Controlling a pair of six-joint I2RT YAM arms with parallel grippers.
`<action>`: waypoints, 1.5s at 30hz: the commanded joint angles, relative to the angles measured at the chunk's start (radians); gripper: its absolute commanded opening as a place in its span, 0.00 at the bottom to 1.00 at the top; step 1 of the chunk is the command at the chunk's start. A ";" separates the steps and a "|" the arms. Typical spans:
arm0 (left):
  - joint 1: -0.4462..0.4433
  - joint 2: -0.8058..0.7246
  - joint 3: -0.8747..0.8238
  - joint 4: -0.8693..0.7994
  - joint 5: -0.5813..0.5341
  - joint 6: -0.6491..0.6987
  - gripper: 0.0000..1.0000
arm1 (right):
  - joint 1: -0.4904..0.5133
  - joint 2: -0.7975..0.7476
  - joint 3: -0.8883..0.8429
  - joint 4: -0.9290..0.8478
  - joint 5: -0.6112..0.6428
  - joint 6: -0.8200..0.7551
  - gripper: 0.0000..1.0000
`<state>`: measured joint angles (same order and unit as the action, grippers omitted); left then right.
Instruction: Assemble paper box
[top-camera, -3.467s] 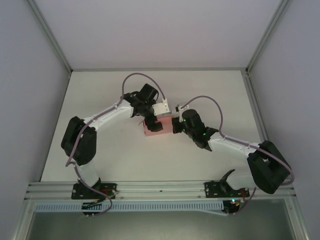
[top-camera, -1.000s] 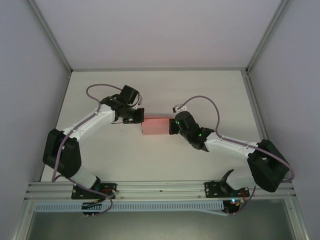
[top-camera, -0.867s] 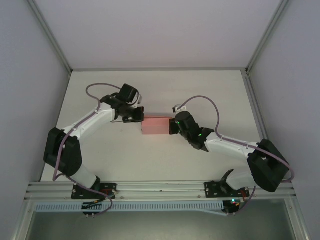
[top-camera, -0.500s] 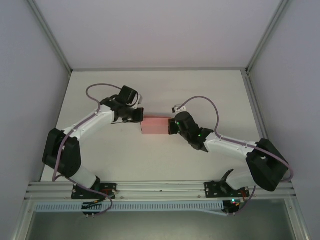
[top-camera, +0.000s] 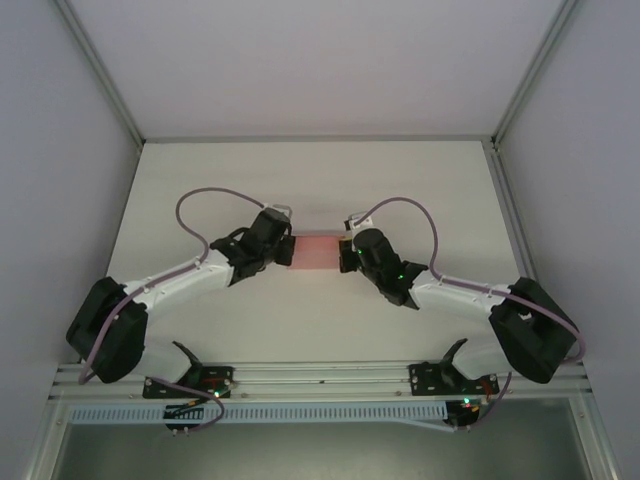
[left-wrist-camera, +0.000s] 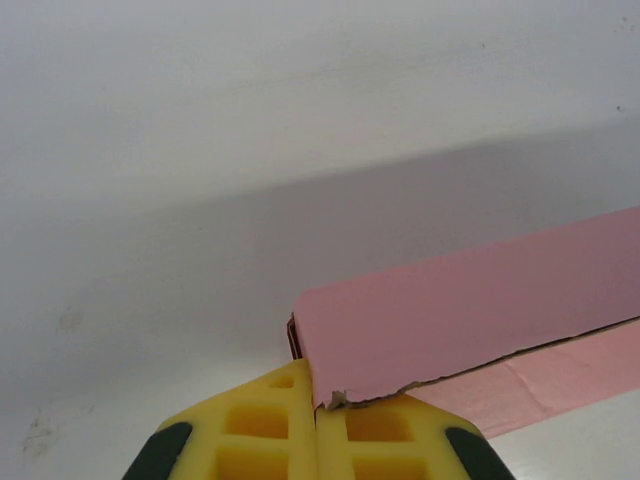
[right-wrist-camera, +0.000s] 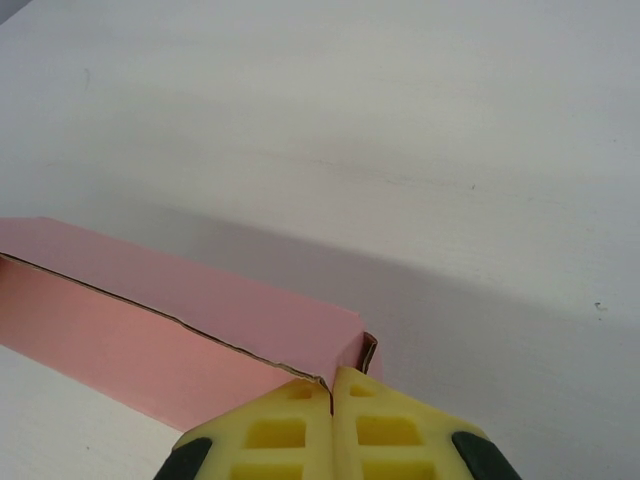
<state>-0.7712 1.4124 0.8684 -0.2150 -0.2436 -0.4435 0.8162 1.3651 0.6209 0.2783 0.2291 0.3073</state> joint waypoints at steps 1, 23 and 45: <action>-0.069 0.059 -0.075 -0.077 0.057 -0.017 0.00 | 0.012 0.014 -0.045 -0.111 -0.103 -0.041 0.03; -0.136 0.093 0.011 -0.121 -0.052 -0.058 0.00 | -0.012 -0.171 0.067 -0.352 0.072 0.303 0.82; -0.154 -0.085 0.119 -0.186 0.135 0.047 0.66 | -0.052 -0.149 -0.118 -0.326 -0.102 0.536 0.44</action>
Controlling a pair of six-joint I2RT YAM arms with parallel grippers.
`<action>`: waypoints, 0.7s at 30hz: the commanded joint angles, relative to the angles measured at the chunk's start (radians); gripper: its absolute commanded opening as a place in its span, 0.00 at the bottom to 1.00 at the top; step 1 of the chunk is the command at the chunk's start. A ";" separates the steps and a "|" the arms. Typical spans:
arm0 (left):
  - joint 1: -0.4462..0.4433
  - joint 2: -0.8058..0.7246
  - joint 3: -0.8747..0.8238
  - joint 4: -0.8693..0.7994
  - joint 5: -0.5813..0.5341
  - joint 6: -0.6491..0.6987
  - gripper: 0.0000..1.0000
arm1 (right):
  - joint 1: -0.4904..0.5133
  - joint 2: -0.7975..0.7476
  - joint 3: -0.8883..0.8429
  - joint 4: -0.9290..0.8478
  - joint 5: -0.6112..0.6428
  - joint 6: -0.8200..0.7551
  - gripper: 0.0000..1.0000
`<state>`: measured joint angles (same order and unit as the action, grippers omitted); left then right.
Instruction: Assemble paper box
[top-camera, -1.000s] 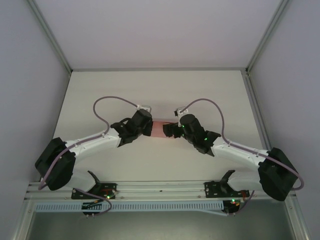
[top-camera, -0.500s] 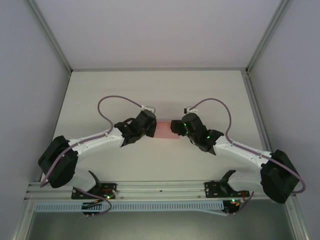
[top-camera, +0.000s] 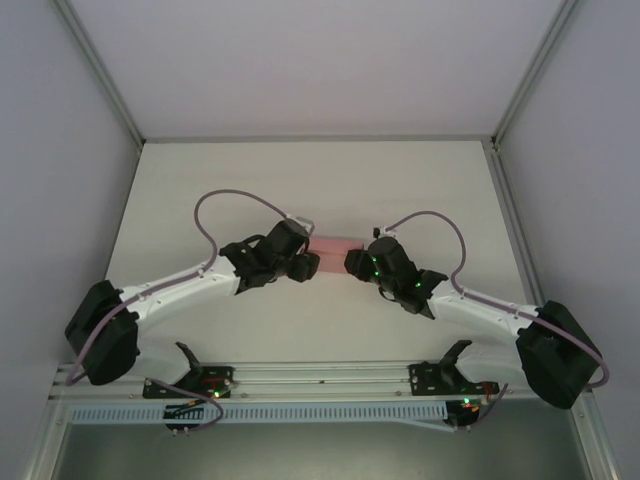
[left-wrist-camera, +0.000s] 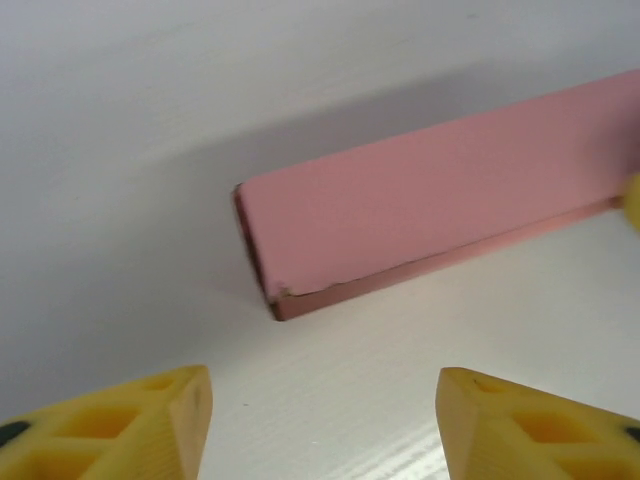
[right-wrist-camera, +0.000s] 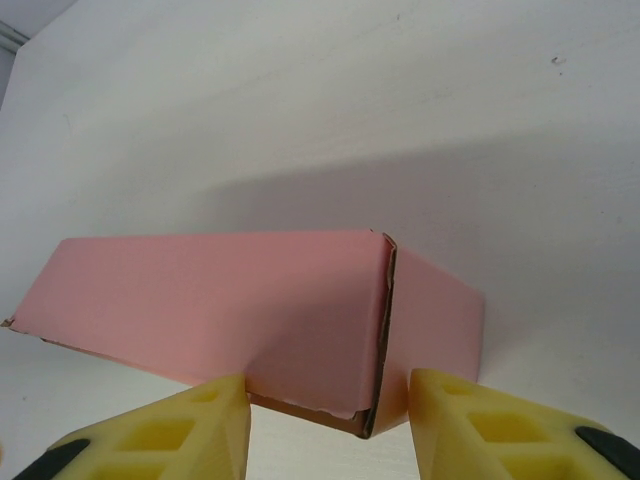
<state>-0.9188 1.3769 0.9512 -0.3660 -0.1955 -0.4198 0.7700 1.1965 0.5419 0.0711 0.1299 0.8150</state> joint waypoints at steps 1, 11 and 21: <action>-0.006 -0.064 0.032 -0.036 0.093 0.033 0.67 | -0.006 0.023 -0.038 -0.119 0.000 0.030 0.44; 0.187 -0.012 0.028 0.112 0.274 -0.070 1.00 | -0.005 0.041 -0.026 -0.121 0.002 0.016 0.44; 0.361 0.120 -0.081 0.335 0.620 -0.102 0.84 | -0.011 0.062 -0.025 -0.122 0.007 0.024 0.44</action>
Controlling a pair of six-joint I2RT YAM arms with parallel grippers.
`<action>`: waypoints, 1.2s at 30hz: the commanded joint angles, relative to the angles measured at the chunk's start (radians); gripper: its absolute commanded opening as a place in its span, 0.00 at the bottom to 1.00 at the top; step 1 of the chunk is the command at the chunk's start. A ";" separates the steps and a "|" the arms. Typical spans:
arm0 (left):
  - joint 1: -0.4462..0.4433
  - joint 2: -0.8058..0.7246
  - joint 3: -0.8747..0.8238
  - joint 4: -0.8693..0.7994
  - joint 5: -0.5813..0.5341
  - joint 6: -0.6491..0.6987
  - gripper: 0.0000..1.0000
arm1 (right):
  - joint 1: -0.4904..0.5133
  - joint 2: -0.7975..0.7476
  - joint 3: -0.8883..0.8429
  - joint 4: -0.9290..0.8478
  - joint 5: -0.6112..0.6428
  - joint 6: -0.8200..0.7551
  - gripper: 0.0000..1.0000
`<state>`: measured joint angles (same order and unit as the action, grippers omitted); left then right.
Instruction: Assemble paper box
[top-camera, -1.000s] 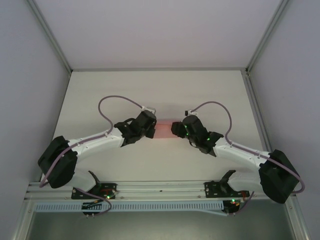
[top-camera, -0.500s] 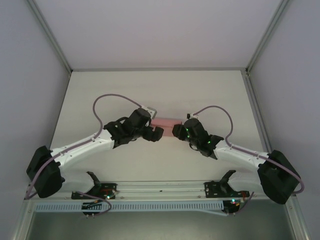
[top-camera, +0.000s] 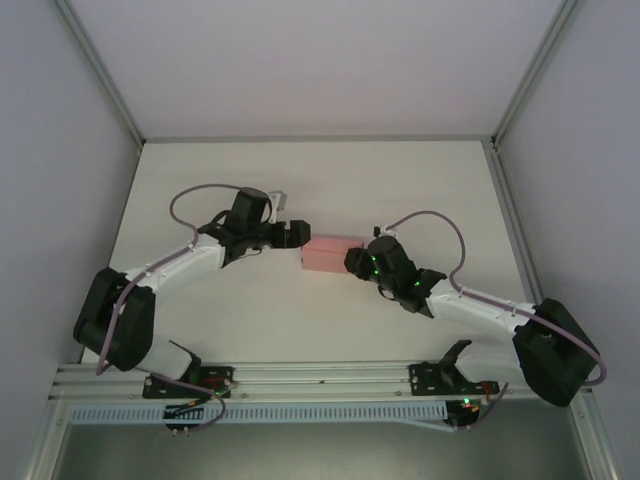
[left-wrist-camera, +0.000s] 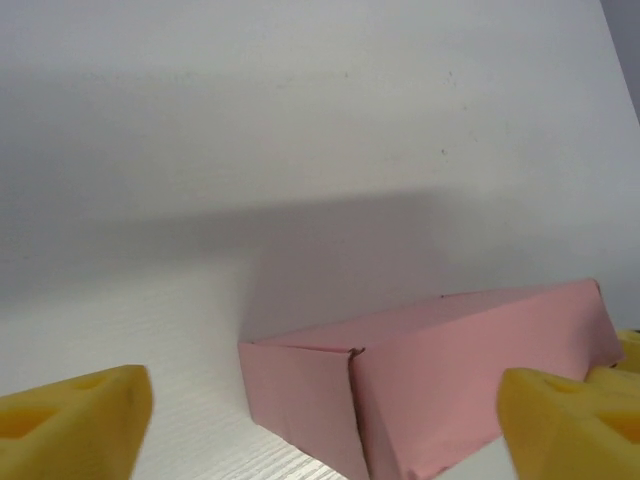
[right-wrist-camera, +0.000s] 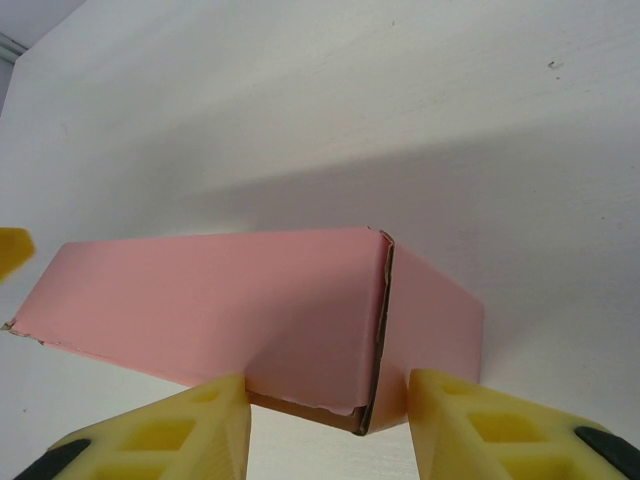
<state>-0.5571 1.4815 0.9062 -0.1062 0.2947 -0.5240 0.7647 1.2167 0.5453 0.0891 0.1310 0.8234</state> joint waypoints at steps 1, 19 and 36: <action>0.000 0.016 -0.056 0.090 0.135 0.005 0.84 | -0.004 0.042 -0.030 -0.139 0.008 0.018 0.44; 0.017 0.033 -0.224 0.211 0.169 -0.043 0.08 | -0.131 -0.142 -0.029 -0.093 -0.163 -0.037 0.50; 0.007 0.055 -0.211 0.200 0.158 -0.066 0.03 | -0.235 0.006 -0.188 0.260 -0.410 -0.085 0.41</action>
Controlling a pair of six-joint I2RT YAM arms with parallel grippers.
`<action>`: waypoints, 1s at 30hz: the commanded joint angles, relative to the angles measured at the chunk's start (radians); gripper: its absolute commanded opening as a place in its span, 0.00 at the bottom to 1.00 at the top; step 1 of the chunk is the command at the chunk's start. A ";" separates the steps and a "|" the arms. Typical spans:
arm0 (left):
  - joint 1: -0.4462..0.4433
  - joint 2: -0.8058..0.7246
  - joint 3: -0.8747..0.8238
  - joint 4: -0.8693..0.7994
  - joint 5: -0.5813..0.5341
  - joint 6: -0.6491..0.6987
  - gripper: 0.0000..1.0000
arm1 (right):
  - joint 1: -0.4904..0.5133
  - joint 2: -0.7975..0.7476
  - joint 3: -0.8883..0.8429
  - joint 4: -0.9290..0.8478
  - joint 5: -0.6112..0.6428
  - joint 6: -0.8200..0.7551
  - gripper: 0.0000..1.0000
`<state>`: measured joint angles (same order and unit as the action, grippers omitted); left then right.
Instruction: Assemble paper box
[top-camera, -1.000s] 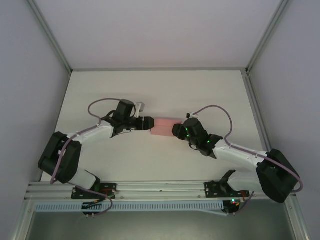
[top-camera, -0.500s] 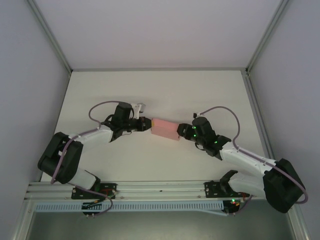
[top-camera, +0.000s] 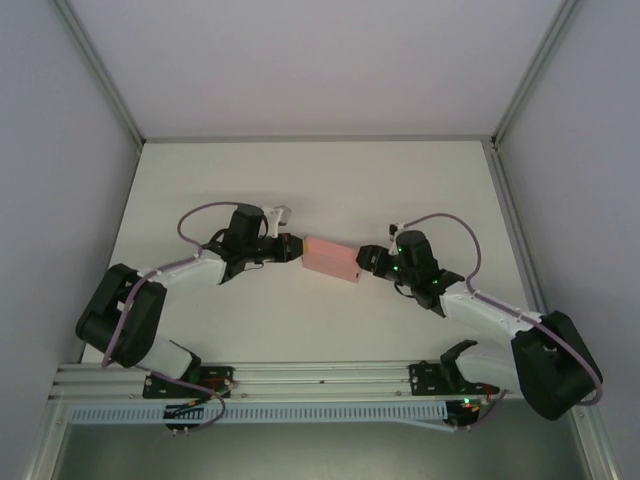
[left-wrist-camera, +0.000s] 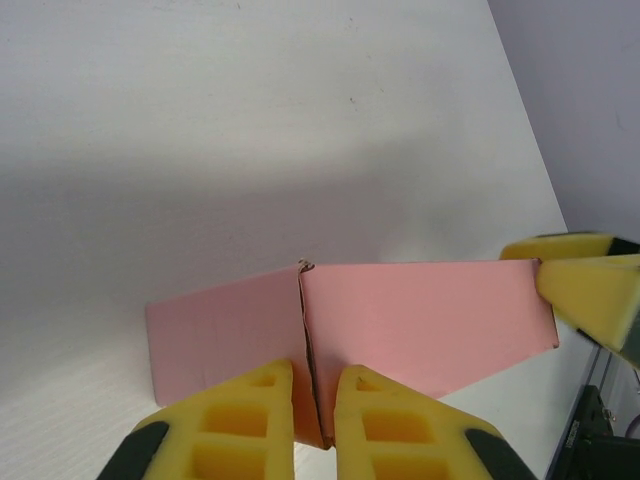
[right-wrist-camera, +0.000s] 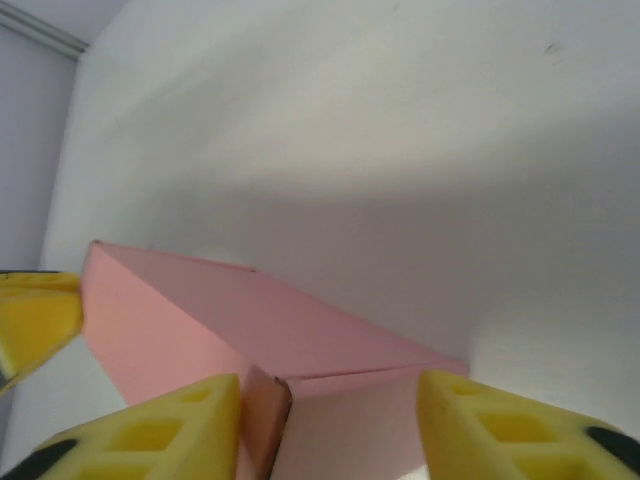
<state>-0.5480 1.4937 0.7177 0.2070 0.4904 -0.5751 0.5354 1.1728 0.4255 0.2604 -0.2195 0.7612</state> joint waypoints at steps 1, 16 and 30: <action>-0.003 0.041 -0.026 -0.111 -0.037 -0.014 0.02 | -0.008 0.067 -0.094 0.123 -0.052 -0.023 0.38; -0.003 0.011 -0.034 -0.059 -0.013 -0.010 0.25 | -0.034 0.011 -0.153 0.150 -0.023 -0.063 0.33; 0.014 -0.160 0.246 -0.370 -0.291 0.144 1.00 | -0.032 -0.021 0.303 -0.331 -0.248 -0.650 1.00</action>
<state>-0.5472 1.3937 0.9390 -0.0399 0.3431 -0.4847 0.5041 1.1278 0.6666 0.0715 -0.3000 0.3782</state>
